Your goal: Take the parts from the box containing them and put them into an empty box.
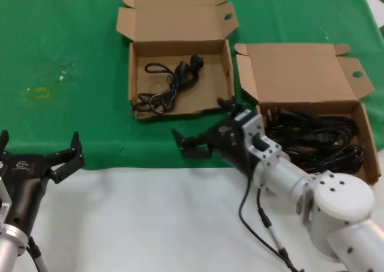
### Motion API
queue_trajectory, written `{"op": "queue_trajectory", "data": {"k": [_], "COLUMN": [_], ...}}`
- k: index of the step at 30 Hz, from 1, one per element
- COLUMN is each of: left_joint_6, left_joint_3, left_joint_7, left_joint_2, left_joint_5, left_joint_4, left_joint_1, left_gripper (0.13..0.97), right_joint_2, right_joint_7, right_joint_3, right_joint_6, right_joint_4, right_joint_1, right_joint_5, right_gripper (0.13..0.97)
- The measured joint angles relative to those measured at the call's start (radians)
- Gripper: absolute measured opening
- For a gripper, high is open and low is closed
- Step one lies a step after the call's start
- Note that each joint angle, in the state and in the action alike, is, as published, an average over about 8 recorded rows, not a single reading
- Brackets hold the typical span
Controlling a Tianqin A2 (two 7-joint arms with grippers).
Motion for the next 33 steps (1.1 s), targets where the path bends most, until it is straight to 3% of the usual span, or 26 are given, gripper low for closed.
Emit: {"op": "queue_trajectory", "data": {"k": [23, 33], "left_joint_6": [0.000, 0.000], "left_joint_3": [0.000, 0.000], "left_joint_7": [-0.001, -0.001], "left_joint_2": [0.000, 0.000], "left_joint_5": [0.000, 0.000], "left_joint_4": [0.000, 0.000], "left_joint_1": [0.000, 0.000], "left_gripper": [0.966, 0.966], "right_joint_2": [0.091, 0.100], "right_joint_7": [0.144, 0.160], "right_joint_3": [0.347, 0.383], "right_joint_6": [0.216, 0.239], "right_joint_4": [0.437, 0.483], "right_joint_1": [-0.428, -0.472], "right_joint_5": [-0.086, -0.096], "right_gripper": [0.966, 0.966]}}
